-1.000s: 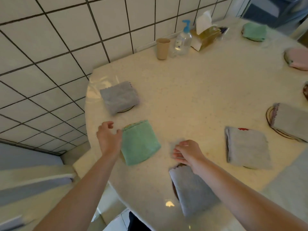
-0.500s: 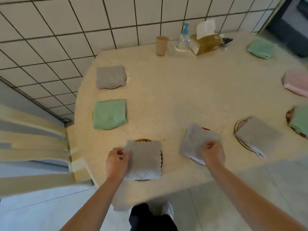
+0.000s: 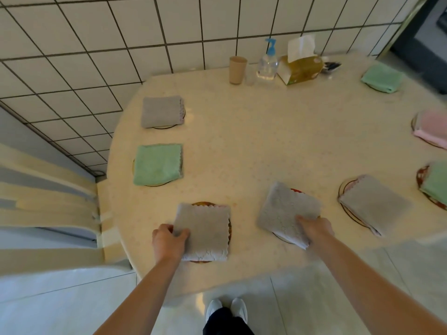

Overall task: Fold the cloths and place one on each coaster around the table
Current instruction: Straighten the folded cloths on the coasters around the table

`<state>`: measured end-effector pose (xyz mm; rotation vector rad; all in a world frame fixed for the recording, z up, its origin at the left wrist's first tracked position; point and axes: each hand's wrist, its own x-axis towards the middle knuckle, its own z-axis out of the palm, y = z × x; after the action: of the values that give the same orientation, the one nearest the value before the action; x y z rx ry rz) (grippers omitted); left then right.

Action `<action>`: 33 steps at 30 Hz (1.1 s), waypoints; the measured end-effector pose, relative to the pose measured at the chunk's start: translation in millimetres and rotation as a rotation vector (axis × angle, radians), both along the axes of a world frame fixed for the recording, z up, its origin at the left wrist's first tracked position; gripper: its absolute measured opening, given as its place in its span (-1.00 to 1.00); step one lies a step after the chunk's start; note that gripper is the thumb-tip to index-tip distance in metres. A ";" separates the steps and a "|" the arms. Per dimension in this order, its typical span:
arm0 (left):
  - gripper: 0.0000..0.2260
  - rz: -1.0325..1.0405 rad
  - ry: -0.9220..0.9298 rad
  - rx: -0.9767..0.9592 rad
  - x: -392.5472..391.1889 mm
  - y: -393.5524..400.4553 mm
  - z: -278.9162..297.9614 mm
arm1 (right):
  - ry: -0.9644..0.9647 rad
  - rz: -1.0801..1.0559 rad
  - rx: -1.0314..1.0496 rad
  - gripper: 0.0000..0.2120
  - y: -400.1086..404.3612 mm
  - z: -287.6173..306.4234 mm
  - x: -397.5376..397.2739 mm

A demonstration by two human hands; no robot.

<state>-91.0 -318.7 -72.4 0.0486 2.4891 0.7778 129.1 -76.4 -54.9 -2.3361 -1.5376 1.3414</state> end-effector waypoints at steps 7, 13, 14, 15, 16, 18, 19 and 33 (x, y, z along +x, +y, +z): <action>-0.77 -0.066 -0.035 0.014 6.9 3.0 5.7 | 0.095 0.029 0.028 -0.67 5.7 4.6 -12.5; -0.83 0.094 -0.189 0.283 10.2 -0.3 10.0 | 0.319 0.310 0.100 -0.83 12.7 22.5 -3.0; -0.82 0.129 -0.214 0.314 11.4 -2.0 9.8 | 0.314 0.322 0.088 -0.83 15.6 23.2 -0.8; -0.81 0.157 -0.228 0.328 11.7 -4.2 9.4 | 0.286 0.333 0.079 -0.85 18.3 21.5 1.3; -0.79 0.171 -0.236 0.327 11.0 -5.8 8.2 | 0.252 0.334 0.078 -0.86 21.2 18.4 4.0; -0.75 0.189 -0.249 0.312 9.0 -8.8 4.4 | 0.180 0.313 0.081 -0.83 25.7 8.4 8.8; -0.71 0.194 -0.256 0.308 7.7 -10.2 3.3 | 0.148 0.306 0.082 -0.81 27.2 5.0 9.9; -0.43 -0.135 0.090 0.142 15.6 -9.2 2.7 | -0.225 0.719 0.392 -0.56 23.4 -15.5 16.2</action>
<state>-75.4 -328.0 -69.7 0.3057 2.4796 0.9111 145.4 -53.0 -70.4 -1.7997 -2.5807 0.7254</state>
